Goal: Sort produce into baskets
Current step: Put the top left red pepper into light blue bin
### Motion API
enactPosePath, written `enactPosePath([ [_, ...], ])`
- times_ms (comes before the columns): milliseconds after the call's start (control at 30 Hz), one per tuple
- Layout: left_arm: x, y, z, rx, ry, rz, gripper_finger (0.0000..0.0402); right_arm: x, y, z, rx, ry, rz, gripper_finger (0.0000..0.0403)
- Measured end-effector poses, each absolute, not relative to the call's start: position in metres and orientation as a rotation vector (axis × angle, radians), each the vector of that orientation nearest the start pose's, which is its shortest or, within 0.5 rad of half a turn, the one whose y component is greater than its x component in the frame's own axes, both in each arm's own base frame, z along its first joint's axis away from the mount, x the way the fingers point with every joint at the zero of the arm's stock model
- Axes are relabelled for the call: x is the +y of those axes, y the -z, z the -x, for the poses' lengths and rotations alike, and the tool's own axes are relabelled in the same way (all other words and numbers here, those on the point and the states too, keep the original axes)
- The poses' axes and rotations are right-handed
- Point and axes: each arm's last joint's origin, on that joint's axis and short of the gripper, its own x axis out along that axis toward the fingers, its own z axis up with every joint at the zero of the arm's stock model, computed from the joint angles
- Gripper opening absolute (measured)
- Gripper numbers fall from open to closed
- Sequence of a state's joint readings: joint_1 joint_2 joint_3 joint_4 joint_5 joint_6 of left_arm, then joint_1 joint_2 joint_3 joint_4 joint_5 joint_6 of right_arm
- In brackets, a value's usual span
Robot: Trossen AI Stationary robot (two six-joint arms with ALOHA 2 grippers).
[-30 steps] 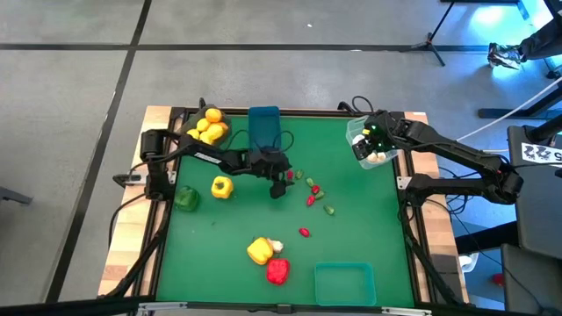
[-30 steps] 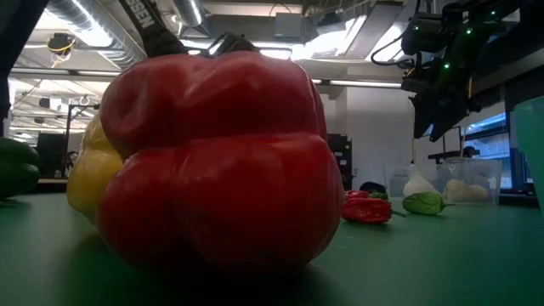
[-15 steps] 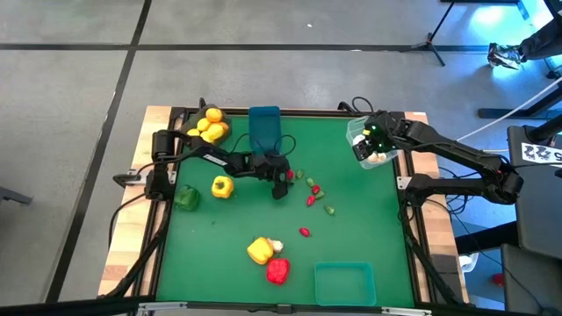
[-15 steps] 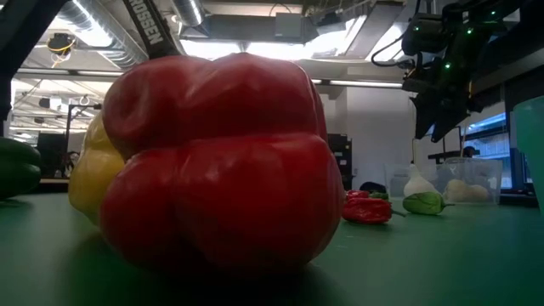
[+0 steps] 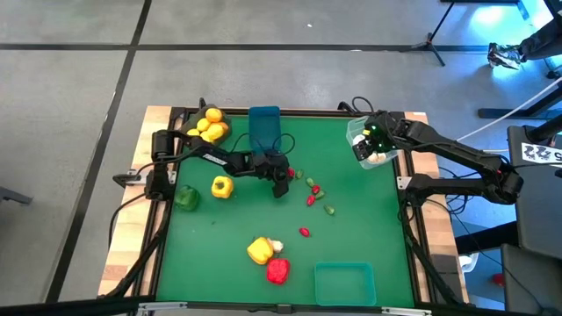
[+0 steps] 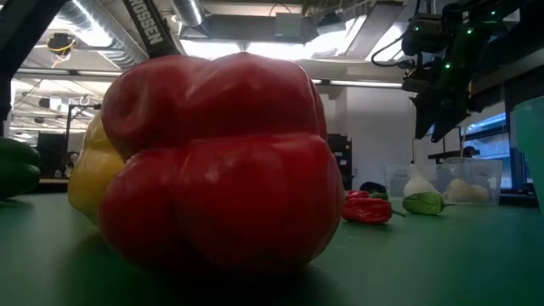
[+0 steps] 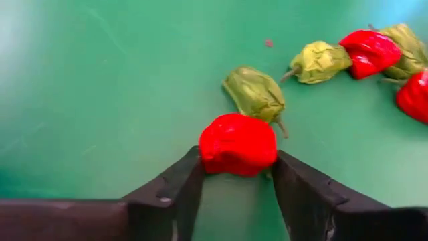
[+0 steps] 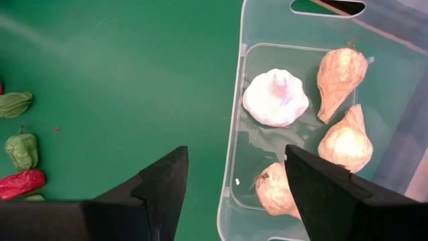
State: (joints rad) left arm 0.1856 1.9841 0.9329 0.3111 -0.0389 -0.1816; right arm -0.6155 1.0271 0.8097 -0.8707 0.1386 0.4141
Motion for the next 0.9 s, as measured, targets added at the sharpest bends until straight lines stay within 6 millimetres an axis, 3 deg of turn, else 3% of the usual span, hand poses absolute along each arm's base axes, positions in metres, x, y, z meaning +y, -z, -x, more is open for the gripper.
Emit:
enactPosePath([
  [200, 0.067, -0.11, -0.363, 0.691, -0.271, 0.309, 0.0145, -0.107, -0.25, -0.145, 0.932, 0.898, -0.618, 0.0244],
  [467, 0.062, -0.17, -0.36, 0.491, -0.236, 0.298, 0.0144, -0.108, -0.25, -0.145, 0.927, 0.901, -0.615, 0.0243],
  [567, 0.056, -0.201, -0.356, 0.374, -0.215, 0.314, 0.0143, -0.108, -0.25, -0.145, 0.926, 0.903, -0.613, 0.0243],
  [900, 0.018, -0.281, -0.349, 0.085, -0.071, 0.236, 0.0143, -0.108, -0.25, -0.145, 0.927, 0.901, -0.606, 0.0243],
])
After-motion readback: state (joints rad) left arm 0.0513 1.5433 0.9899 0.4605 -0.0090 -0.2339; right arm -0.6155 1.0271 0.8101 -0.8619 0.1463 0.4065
